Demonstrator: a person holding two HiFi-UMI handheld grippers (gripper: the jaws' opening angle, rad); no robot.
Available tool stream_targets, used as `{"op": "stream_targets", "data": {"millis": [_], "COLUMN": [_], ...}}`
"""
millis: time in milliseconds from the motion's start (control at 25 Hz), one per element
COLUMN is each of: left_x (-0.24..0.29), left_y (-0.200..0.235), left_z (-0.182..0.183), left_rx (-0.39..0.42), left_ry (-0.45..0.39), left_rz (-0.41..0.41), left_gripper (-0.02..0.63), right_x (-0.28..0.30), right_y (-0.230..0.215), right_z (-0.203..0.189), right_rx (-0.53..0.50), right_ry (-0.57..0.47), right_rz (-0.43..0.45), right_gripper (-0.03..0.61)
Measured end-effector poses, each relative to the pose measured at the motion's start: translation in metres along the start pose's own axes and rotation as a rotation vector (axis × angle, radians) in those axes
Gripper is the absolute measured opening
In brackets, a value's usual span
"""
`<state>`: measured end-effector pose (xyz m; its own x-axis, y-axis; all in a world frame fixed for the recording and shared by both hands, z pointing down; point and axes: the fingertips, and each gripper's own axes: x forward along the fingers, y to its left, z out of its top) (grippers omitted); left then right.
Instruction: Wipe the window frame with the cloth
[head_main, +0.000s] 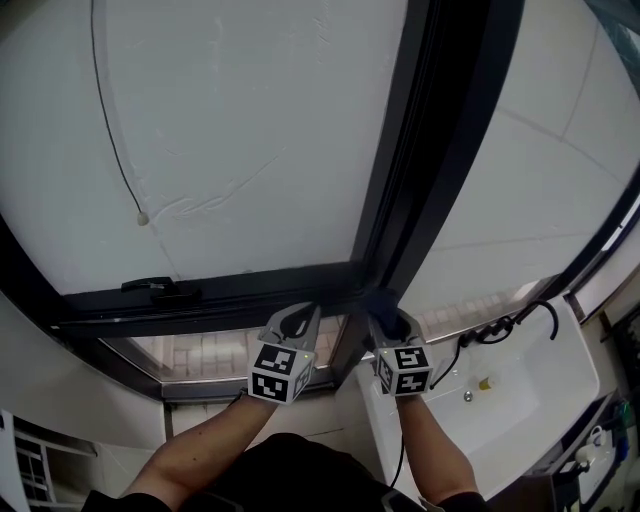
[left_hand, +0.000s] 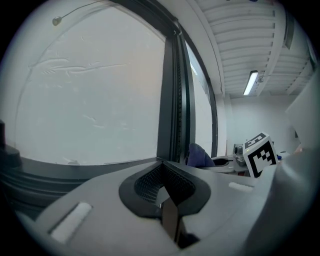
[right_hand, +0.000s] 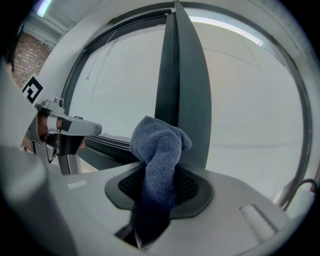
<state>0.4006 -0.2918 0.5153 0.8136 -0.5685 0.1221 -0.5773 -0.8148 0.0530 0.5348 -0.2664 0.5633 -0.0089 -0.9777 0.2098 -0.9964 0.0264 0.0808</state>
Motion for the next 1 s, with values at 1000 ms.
{"op": "stream_targets", "data": {"millis": [1000], "left_x": [-0.046], "left_y": [0.067], "left_z": [-0.029], "left_rx": [-0.055], "left_ry": [0.078], "left_rz": [0.144], "left_gripper": [-0.006], "right_x": [0.043], "right_y": [0.061], "right_z": [-0.006], "right_rx": [0.038], "right_ry": [0.068], "right_rz": [0.140], "right_gripper": [0.129]}}
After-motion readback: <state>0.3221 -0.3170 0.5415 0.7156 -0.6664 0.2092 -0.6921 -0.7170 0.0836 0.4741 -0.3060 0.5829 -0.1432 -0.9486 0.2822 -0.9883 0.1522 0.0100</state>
